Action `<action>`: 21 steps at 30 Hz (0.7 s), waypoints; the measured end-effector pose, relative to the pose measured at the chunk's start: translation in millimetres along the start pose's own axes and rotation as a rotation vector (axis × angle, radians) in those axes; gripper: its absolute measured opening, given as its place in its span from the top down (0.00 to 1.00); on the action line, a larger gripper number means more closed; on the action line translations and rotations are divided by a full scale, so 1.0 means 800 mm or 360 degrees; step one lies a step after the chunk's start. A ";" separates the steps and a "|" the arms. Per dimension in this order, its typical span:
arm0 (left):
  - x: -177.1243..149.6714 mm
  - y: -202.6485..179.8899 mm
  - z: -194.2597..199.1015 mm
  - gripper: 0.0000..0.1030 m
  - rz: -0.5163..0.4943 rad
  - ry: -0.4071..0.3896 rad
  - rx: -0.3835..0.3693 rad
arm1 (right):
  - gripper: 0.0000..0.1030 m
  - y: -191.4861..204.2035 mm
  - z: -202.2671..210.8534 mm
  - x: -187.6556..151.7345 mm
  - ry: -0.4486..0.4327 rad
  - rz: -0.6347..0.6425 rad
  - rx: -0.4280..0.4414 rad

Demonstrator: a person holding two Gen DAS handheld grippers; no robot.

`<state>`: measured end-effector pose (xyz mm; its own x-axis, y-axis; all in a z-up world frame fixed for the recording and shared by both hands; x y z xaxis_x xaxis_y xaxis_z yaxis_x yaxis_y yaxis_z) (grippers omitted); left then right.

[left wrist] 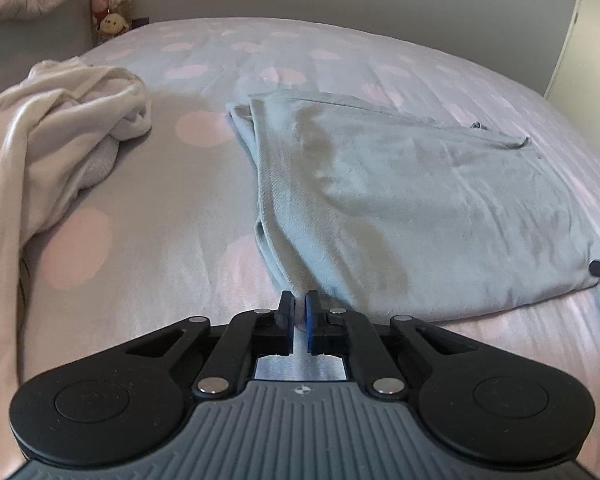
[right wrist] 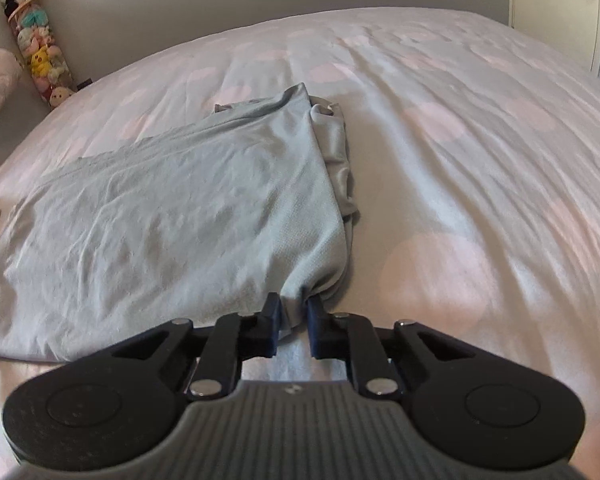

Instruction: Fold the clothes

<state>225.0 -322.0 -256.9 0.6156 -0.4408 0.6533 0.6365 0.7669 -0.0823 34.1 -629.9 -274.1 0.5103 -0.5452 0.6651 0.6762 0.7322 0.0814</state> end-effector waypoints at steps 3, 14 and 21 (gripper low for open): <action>0.000 0.000 0.003 0.97 -0.0111 0.0005 0.0071 | 0.86 0.005 0.002 0.003 0.0016 0.0110 -0.0105; -0.006 0.007 0.007 0.96 -0.0235 0.0031 0.0201 | 0.86 -0.009 0.019 0.003 0.0070 0.0266 -0.0281; -0.004 0.028 0.021 0.96 -0.0152 0.0008 0.0268 | 0.85 -0.053 0.042 -0.014 0.0104 0.0156 -0.0302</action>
<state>229.3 -295.9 -247.8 0.5587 -0.5174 0.6482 0.6058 0.7884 0.1071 -18.4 -641.2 -260.0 0.6077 -0.5051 0.6129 0.7064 0.6964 -0.1265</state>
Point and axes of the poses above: each gripper's, at about its wrist camera, not at the fingertips, and z roughly against the way its jaws point, y to its left, x to its top, the point moved 8 cm from there along -z, roughly the way its jaws point, and after that the axes turned 4 degrees about z, right-handed, at the moved point
